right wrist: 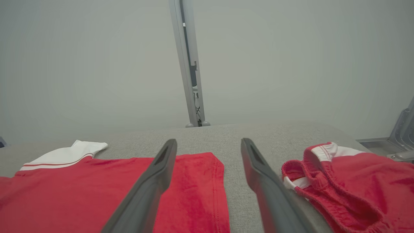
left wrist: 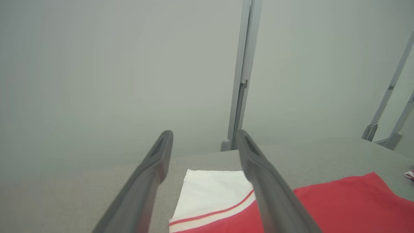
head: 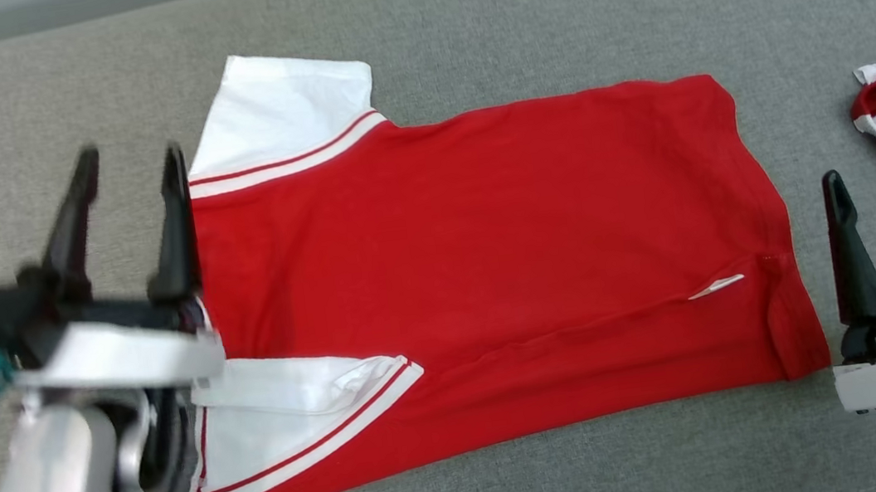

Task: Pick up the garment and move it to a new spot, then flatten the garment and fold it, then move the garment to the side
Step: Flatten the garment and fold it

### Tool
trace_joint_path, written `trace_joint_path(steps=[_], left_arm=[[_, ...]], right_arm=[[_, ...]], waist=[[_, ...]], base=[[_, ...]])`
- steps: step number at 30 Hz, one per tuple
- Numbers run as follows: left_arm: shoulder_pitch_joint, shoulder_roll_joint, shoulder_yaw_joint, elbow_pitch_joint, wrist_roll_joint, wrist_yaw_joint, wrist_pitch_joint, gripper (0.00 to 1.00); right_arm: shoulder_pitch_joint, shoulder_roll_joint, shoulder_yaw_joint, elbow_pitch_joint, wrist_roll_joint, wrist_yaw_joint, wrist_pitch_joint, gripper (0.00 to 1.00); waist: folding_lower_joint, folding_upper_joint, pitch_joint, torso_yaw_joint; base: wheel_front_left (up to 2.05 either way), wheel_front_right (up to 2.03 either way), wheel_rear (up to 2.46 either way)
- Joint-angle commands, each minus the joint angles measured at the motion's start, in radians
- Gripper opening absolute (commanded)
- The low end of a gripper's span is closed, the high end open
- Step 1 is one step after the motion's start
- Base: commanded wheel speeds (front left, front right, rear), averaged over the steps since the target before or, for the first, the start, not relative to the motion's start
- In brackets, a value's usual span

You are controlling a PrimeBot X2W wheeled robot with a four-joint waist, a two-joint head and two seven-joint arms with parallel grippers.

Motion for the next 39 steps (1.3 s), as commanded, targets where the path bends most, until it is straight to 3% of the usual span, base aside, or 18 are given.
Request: trace_joint_path(steps=[1, 10, 16, 23, 24, 25, 26, 33, 39], left_arm=[[-0.092, 0.016, -0.006, 0.038, -0.006, -0.027, 0.027, 1.0], [-0.474, 0.049, -0.041, 0.444, -0.055, -0.146, 0.196, 1.0], [-0.633, 0.091, -0.049, 0.702, -0.092, -0.181, 0.293, 1.0], [-0.722, 0.13, -0.068, 0.864, -0.114, -0.193, 0.317, 1.0], [-0.725, 0.127, -0.073, 0.879, -0.119, -0.195, 0.315, 0.78], [-0.727, 0.125, -0.079, 0.892, -0.122, -0.197, 0.313, 0.25], [-0.73, 0.121, -0.084, 0.901, -0.13, -0.198, 0.31, 0.0], [-0.759, 0.091, -0.149, 0.902, -0.168, -0.198, 0.29, 0.0], [-0.793, 0.075, -0.204, 0.885, -0.212, -0.197, 0.247, 0.0]], right_arm=[[-0.023, -0.002, 0.009, 0.0, 0.01, 0.0, -0.001, 1.0], [-0.121, 0.008, 0.099, 0.056, 0.038, 0.0, -0.04, 1.0], [-0.17, 0.017, 0.147, 0.101, 0.055, 0.0, -0.072, 1.0], [-0.193, 0.02, 0.153, 0.138, 0.067, 0.0, -0.094, 1.0], [-0.196, 0.018, 0.149, 0.141, 0.073, 0.0, -0.096, 1.0], [-0.201, 0.013, 0.145, 0.144, 0.077, 0.0, -0.098, 1.0], [-0.21, 0.005, 0.14, 0.146, 0.079, 0.0, -0.099, 1.0], [-0.371, -0.097, 0.14, 0.209, 0.134, 0.0, -0.041, 1.0], [-0.549, -0.199, 0.256, 0.362, 0.251, 0.0, 0.065, 1.0]], waist=[[0.0, -0.0001, 0.033, -0.022], [0.0, -0.0001, 0.164, -0.142], [0.0, -0.0001, 0.233, -0.203], [0.0, -0.0001, 0.274, -0.229], [0.0, -0.0001, 0.275, -0.228], [0.0, -0.0001, 0.275, -0.227], [0.0, -0.0001, 0.275, -0.225], [0.0, -0.0001, 0.259, -0.188], [0.0, -0.0001, 0.251, -0.135]], base=[[0.0, 0.0, 0.0], [0.0, 0.0, 0.0], [0.0, 0.0, 0.0], [0.0, 0.0, 0.0], [0.0, 0.0, 0.0], [0.0, 0.0, 0.0], [0.0, 0.0, 0.0], [0.0, 0.0, 0.0], [0.0, 0.0, 0.0]])
